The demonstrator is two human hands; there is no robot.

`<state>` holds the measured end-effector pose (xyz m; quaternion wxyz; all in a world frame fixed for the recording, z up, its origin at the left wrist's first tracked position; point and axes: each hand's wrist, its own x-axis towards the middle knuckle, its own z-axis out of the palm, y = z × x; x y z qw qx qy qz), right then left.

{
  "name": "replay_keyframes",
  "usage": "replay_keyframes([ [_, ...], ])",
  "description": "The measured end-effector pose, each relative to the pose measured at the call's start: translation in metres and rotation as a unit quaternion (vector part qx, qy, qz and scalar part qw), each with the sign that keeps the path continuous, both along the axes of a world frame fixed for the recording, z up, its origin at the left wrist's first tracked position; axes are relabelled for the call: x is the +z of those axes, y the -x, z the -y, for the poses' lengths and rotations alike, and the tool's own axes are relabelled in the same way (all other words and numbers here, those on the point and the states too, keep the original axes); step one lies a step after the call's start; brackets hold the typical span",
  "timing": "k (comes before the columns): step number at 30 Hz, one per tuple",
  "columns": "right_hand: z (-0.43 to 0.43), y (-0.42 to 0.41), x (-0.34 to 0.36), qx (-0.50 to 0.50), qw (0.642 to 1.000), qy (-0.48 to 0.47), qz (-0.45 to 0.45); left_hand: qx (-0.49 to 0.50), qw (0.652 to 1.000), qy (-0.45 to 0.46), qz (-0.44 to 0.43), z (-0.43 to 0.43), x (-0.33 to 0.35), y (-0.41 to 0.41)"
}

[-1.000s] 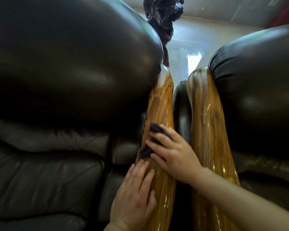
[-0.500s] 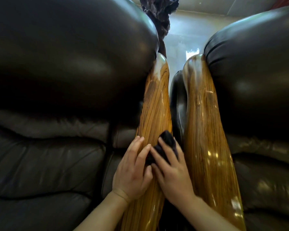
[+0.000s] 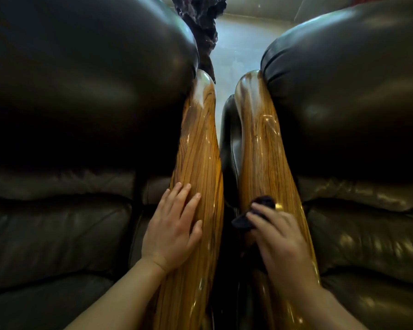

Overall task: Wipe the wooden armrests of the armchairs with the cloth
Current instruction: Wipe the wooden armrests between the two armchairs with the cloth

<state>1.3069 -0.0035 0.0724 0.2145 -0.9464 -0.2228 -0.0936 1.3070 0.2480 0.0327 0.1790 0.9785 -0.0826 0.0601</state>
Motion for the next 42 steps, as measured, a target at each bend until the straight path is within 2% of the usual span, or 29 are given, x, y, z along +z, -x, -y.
replay_keyframes([
  [3,0.035,-0.033,-0.002,-0.055,0.997,0.053,-0.023,0.002,1.000,-0.001,-0.006,0.000,0.001,0.001],
  [6,0.046,-0.065,-0.018,0.030,0.987,0.157,-0.028,0.003,1.000,-0.001,-0.008,0.002,0.002,0.000],
  [8,0.041,-0.102,-0.018,0.046,0.983,0.178,-0.019,0.002,1.000,0.001,-0.005,0.002,0.002,-0.001],
  [13,0.005,-0.212,-0.004,-0.119,0.982,0.127,-0.080,0.003,1.000,0.003,0.001,0.002,0.000,-0.001],
  [15,-0.013,-0.235,0.001,-0.145,0.978,0.122,-0.091,0.002,1.000,-0.001,0.004,0.002,0.000,-0.003],
  [17,-0.022,-0.230,0.001,-0.126,0.982,0.125,-0.069,0.001,1.000,-0.007,0.006,0.002,-0.002,-0.004],
  [20,-0.011,-0.169,-0.007,-0.021,0.989,0.143,-0.009,0.005,1.000,-0.005,-0.004,0.003,0.002,-0.002],
  [22,0.010,-0.139,-0.012,0.058,0.989,0.135,-0.006,0.002,1.000,-0.012,-0.011,0.005,0.006,-0.002],
  [24,0.024,-0.153,-0.010,0.095,0.986,0.136,-0.027,0.002,1.000,-0.020,-0.013,0.005,0.006,-0.002],
  [28,0.008,-0.229,0.003,-0.007,0.984,0.158,-0.078,0.000,1.000,-0.019,-0.010,0.004,0.004,-0.001],
  [33,-0.029,-0.296,0.003,-0.117,0.973,0.175,-0.092,0.002,1.000,-0.011,0.001,0.003,0.000,-0.003],
  [37,-0.030,-0.281,0.005,-0.064,0.985,0.142,-0.070,0.004,1.000,-0.001,0.004,0.001,-0.002,-0.004],
  [42,-0.005,-0.196,-0.002,-0.015,0.997,0.068,-0.035,0.014,1.000,0.000,0.000,0.003,0.001,-0.003],
])
